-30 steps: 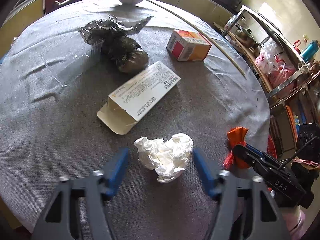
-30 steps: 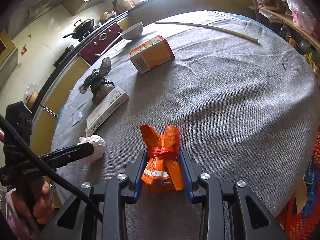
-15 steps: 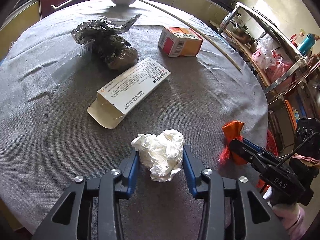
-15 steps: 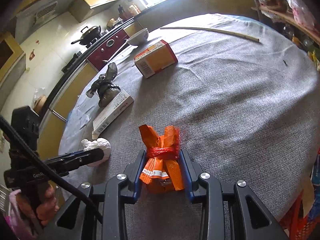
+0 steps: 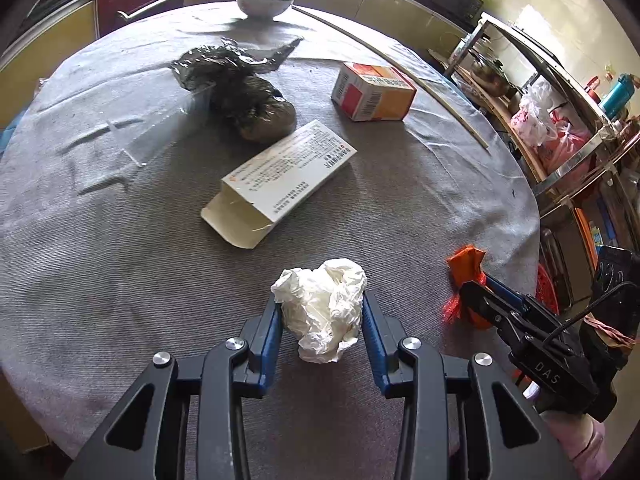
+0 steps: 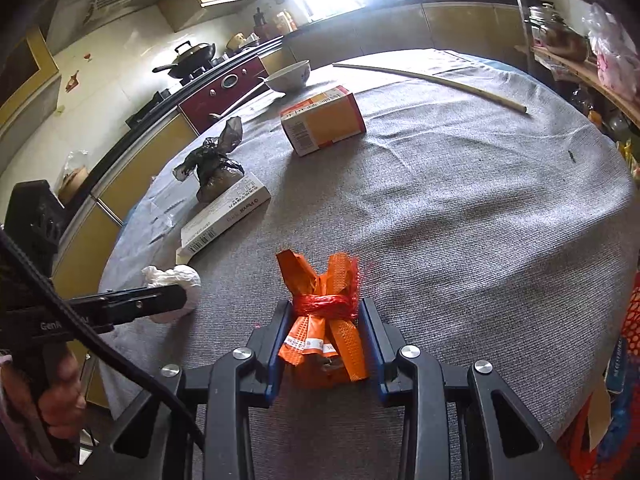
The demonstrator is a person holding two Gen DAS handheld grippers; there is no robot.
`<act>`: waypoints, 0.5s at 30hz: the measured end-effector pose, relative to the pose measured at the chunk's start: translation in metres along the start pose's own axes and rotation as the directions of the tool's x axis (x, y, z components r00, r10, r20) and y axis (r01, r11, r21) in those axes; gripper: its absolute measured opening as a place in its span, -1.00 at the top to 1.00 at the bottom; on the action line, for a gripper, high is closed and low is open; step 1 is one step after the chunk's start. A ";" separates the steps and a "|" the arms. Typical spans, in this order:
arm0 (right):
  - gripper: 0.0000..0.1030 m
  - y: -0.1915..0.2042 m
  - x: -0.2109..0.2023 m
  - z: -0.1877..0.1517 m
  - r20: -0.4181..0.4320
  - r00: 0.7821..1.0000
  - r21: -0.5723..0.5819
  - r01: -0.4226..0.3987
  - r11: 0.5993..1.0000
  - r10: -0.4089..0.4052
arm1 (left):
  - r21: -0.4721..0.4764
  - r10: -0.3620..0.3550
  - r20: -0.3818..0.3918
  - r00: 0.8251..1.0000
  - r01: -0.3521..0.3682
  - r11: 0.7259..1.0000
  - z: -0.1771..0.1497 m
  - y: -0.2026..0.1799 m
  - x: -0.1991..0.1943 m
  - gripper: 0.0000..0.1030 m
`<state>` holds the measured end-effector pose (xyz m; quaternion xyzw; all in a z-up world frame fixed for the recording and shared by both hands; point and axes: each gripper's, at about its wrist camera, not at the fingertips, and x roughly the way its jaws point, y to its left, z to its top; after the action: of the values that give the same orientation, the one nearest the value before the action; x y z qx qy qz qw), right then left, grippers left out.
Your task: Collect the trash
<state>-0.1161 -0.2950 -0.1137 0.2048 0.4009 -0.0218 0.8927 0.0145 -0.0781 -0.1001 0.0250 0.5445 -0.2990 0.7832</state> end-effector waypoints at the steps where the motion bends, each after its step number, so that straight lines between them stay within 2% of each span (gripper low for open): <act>1: 0.27 0.001 0.000 0.000 -0.001 1.000 -0.002 0.005 1.000 -0.005 | 0.001 0.003 0.003 1.000 -0.003 1.000 -0.001 0.000 -0.001 0.23; 15: 0.29 0.028 -0.007 -0.007 0.014 1.000 -0.060 -0.024 0.998 0.025 | -0.005 0.026 0.043 0.999 -0.026 1.000 -0.008 0.012 -0.022 0.23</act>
<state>-0.1204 -0.2676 -0.1033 0.1828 0.3924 -0.0004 0.9014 0.0085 -0.0552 -0.0880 0.0237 0.5279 -0.2879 0.7987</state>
